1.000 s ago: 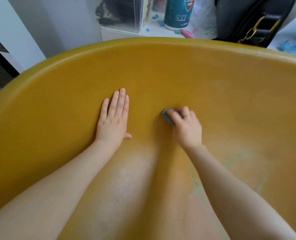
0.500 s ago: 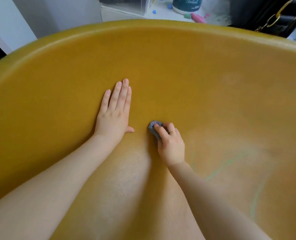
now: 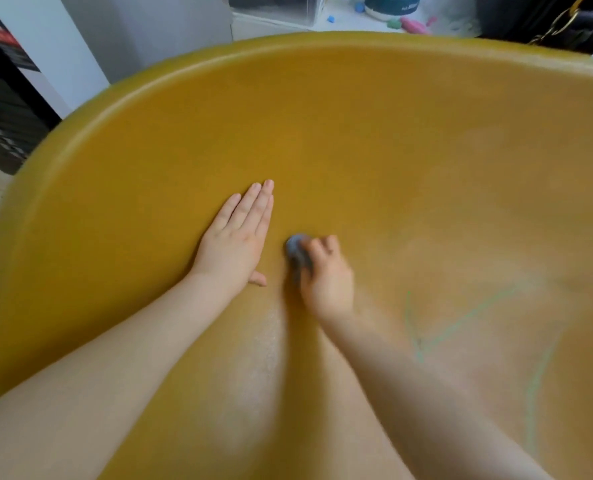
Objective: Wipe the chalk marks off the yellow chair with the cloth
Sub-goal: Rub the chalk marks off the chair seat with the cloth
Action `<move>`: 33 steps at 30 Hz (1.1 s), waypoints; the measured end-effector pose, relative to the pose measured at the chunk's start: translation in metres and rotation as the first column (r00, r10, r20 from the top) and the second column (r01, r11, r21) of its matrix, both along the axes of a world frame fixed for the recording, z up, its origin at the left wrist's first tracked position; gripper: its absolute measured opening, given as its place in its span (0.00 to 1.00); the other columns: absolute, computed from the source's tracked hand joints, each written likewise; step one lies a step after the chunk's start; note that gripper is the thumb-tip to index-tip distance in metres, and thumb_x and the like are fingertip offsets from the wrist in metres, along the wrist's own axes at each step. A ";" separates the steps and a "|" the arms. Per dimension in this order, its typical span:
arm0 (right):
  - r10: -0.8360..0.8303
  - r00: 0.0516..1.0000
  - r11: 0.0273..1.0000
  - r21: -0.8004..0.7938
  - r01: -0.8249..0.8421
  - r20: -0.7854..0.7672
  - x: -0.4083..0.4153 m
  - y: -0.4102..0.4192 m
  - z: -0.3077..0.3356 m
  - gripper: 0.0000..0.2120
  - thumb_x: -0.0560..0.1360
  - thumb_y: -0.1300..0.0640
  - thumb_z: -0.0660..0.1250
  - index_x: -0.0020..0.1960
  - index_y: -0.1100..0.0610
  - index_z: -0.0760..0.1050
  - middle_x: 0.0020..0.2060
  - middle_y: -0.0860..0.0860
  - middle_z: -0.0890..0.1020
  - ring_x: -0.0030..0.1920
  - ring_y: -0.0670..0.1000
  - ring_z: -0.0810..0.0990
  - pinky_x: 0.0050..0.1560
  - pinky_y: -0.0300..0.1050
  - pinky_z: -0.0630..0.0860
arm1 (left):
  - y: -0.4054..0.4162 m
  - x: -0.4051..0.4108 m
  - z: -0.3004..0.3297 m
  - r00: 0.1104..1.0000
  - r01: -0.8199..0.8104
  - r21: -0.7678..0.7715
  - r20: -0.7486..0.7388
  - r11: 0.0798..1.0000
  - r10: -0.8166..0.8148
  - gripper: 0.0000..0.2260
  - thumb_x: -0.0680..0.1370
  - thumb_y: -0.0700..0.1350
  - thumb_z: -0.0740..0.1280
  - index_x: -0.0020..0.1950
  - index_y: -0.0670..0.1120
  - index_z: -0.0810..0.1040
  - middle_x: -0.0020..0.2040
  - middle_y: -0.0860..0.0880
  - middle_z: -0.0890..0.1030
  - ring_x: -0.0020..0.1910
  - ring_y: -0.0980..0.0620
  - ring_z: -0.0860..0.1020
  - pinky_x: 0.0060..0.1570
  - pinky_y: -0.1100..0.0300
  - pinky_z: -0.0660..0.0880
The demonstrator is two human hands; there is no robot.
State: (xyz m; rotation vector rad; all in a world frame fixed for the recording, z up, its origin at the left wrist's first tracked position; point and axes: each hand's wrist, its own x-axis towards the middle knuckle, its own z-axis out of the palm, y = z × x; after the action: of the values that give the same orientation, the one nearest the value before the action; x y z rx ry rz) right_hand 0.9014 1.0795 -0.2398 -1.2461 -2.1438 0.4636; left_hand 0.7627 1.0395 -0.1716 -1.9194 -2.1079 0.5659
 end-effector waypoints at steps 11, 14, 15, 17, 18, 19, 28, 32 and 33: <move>0.090 0.980 0.991 0.078 -0.105 0.178 0.026 0.012 -0.002 0.12 0.71 0.54 0.58 0.46 0.55 0.79 0.38 0.57 0.76 0.29 0.59 0.76 0.23 0.41 0.66 | -0.002 0.002 -0.002 1.000 0.029 0.070 -0.005 0.997 -0.029 0.59 0.63 0.70 0.67 0.75 0.37 0.38 0.76 0.42 0.38 0.76 0.47 0.41 0.71 0.54 0.38; -0.098 0.985 0.984 0.163 0.074 0.139 0.036 0.037 -0.001 0.13 0.70 0.57 0.58 0.46 0.57 0.79 0.38 0.59 0.76 0.28 0.60 0.74 0.25 0.45 0.68 | -0.001 0.002 -0.003 0.999 0.038 0.061 -0.026 0.997 -0.037 0.59 0.64 0.70 0.65 0.74 0.36 0.35 0.76 0.42 0.36 0.75 0.46 0.39 0.71 0.54 0.36; -0.195 0.977 0.976 0.115 0.185 0.087 0.031 0.037 0.000 0.11 0.70 0.59 0.59 0.47 0.58 0.79 0.40 0.60 0.76 0.30 0.61 0.75 0.27 0.46 0.68 | -0.001 0.002 -0.003 0.999 0.035 0.055 -0.023 0.998 -0.033 0.59 0.64 0.70 0.65 0.74 0.36 0.35 0.76 0.42 0.36 0.75 0.46 0.39 0.71 0.54 0.36; -0.402 0.916 0.914 -0.076 0.399 -0.017 0.009 0.020 0.001 0.11 0.69 0.65 0.62 0.50 0.59 0.78 0.46 0.62 0.75 0.36 0.63 0.75 0.30 0.48 0.68 | -0.001 0.004 0.001 0.998 0.037 0.083 -0.052 0.996 -0.033 0.60 0.60 0.72 0.67 0.76 0.37 0.41 0.77 0.43 0.42 0.76 0.48 0.45 0.72 0.55 0.41; -0.431 0.902 0.897 -0.130 0.422 -0.043 -0.005 0.006 0.000 0.12 0.69 0.67 0.62 0.50 0.60 0.77 0.46 0.62 0.75 0.36 0.63 0.75 0.30 0.48 0.67 | -0.002 0.006 0.003 0.997 0.033 0.089 -0.066 0.996 -0.027 0.61 0.57 0.73 0.67 0.76 0.38 0.46 0.77 0.45 0.47 0.76 0.49 0.49 0.73 0.55 0.45; -0.387 0.920 0.917 -0.124 0.378 -0.060 -0.015 -0.008 -0.003 0.13 0.68 0.67 0.62 0.50 0.60 0.77 0.46 0.62 0.75 0.35 0.63 0.75 0.29 0.47 0.66 | -0.002 0.008 0.006 0.997 0.022 0.080 -0.071 0.997 -0.016 0.62 0.56 0.73 0.67 0.76 0.38 0.49 0.77 0.46 0.50 0.76 0.49 0.51 0.73 0.55 0.48; -0.418 0.887 0.904 0.006 0.427 -0.198 0.019 0.083 0.065 0.13 0.74 0.62 0.62 0.58 0.57 0.73 0.55 0.57 0.73 0.51 0.59 0.74 0.41 0.49 0.67 | 0.006 0.001 0.008 0.995 0.095 0.044 0.034 0.994 -0.097 0.44 0.76 0.62 0.60 0.75 0.39 0.36 0.75 0.45 0.33 0.75 0.47 0.39 0.73 0.55 0.39; -0.441 0.797 0.855 0.076 0.513 -0.412 0.023 0.116 0.110 0.13 0.73 0.63 0.62 0.58 0.60 0.72 0.57 0.58 0.73 0.49 0.57 0.75 0.40 0.42 0.64 | 0.028 0.004 0.032 0.988 0.153 0.208 -0.029 0.966 -0.150 0.43 0.73 0.61 0.65 0.77 0.41 0.48 0.77 0.44 0.44 0.76 0.45 0.48 0.73 0.53 0.45; -0.441 0.771 0.845 0.077 0.529 -0.459 0.019 0.119 0.117 0.14 0.73 0.63 0.62 0.57 0.60 0.73 0.56 0.58 0.73 0.49 0.57 0.76 0.40 0.41 0.64 | 0.037 0.005 0.039 0.987 0.156 0.269 -0.072 0.951 -0.141 0.45 0.70 0.61 0.68 0.77 0.42 0.51 0.77 0.44 0.48 0.76 0.45 0.51 0.73 0.52 0.47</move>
State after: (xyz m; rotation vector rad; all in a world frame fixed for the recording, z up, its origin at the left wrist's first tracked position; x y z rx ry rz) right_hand 0.9204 1.1985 -0.1224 -1.3732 -1.3868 0.2488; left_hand 0.7680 1.0765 -0.1330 -1.8629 -1.8763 0.2725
